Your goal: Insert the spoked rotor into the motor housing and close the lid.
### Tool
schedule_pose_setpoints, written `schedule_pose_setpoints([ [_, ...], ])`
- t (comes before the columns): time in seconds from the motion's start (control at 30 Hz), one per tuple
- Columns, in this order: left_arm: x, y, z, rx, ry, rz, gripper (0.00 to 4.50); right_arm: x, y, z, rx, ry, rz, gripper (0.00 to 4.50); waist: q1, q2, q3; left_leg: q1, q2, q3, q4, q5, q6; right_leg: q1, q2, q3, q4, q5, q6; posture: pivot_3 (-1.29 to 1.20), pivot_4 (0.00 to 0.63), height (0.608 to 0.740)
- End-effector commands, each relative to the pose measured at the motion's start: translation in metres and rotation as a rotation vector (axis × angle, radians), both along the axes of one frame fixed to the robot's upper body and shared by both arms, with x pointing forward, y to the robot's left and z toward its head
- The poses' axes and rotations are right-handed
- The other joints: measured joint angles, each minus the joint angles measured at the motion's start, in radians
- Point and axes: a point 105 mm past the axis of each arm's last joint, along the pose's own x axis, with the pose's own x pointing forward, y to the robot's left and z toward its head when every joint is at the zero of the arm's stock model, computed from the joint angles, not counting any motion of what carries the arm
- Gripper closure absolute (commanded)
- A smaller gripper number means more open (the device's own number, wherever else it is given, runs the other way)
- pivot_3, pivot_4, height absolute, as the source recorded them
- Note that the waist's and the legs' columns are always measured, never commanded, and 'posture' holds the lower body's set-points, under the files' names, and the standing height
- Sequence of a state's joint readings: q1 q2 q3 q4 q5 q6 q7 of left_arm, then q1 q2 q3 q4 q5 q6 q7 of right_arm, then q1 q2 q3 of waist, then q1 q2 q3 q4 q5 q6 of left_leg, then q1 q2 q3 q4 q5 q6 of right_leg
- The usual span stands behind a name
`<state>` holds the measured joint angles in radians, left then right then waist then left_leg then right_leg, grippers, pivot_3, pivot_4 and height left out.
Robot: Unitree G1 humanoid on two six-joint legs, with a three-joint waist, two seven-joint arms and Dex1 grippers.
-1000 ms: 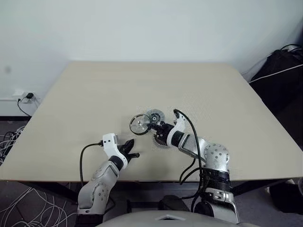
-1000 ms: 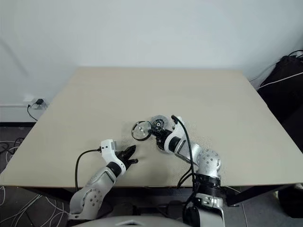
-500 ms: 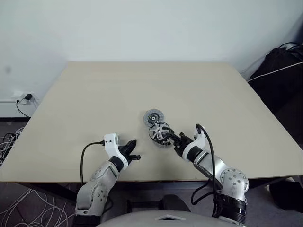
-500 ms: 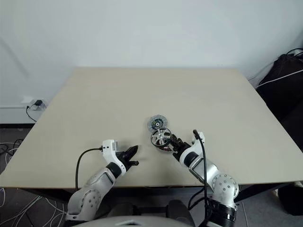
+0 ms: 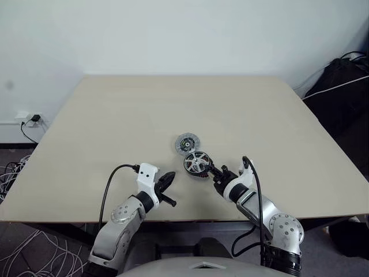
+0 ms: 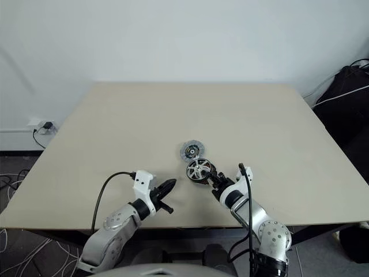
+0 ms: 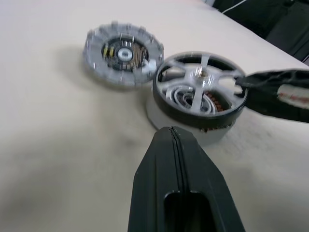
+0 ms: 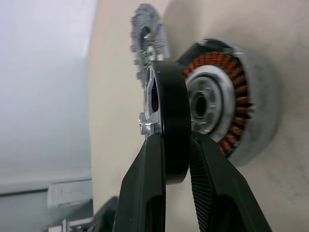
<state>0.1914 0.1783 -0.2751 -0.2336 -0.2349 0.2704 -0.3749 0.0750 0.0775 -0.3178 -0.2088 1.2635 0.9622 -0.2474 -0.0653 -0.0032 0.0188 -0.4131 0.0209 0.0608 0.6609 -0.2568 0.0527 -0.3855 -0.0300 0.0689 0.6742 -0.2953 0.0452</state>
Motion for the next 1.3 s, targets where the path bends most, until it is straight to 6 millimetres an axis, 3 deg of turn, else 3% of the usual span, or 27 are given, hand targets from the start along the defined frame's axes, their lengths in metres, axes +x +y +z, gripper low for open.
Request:
schedule_pose_setpoints([
  [0.03,0.001,-0.005,0.010,0.020,-0.107,-0.033,4.50,0.004,0.004,0.007,0.022,-0.036,-0.005,4.12,0.000,0.001,-0.001,0.000,0.000,0.000,0.000,0.000,0.000,0.000,0.000,0.000,0.000,0.000,0.000,0.00,0.000,0.740],
  [0.23,0.000,-0.006,0.018,0.003,-0.221,-0.060,4.50,0.007,0.001,0.004,0.019,-0.035,-0.013,4.12,0.001,0.002,-0.001,0.000,0.000,0.000,0.000,0.000,0.000,0.000,-0.001,0.000,0.000,0.000,-0.001,0.00,0.000,0.740],
  [0.63,-0.005,-0.005,0.013,-0.028,-0.212,-0.065,4.50,0.011,-0.004,0.021,0.053,-0.108,-0.035,4.12,0.001,0.003,-0.002,0.000,0.000,0.000,0.000,0.000,0.000,0.000,0.000,-0.001,0.000,0.000,0.000,0.00,0.000,0.740],
  [0.93,-0.006,-0.006,0.013,-0.040,-0.203,-0.068,4.50,0.010,-0.010,0.010,0.048,-0.073,-0.068,4.12,0.001,0.003,-0.002,0.000,0.000,0.000,0.000,0.000,0.001,0.000,0.001,-0.001,0.000,0.002,0.004,0.00,0.000,0.740],
  [1.3,-0.006,-0.005,0.012,-0.044,-0.190,-0.062,4.50,0.008,0.000,0.000,0.049,-0.033,-0.048,4.12,0.001,0.004,-0.002,0.000,0.000,0.000,0.000,0.000,0.001,0.001,0.001,-0.001,0.000,0.002,0.004,0.00,0.000,0.740],
])
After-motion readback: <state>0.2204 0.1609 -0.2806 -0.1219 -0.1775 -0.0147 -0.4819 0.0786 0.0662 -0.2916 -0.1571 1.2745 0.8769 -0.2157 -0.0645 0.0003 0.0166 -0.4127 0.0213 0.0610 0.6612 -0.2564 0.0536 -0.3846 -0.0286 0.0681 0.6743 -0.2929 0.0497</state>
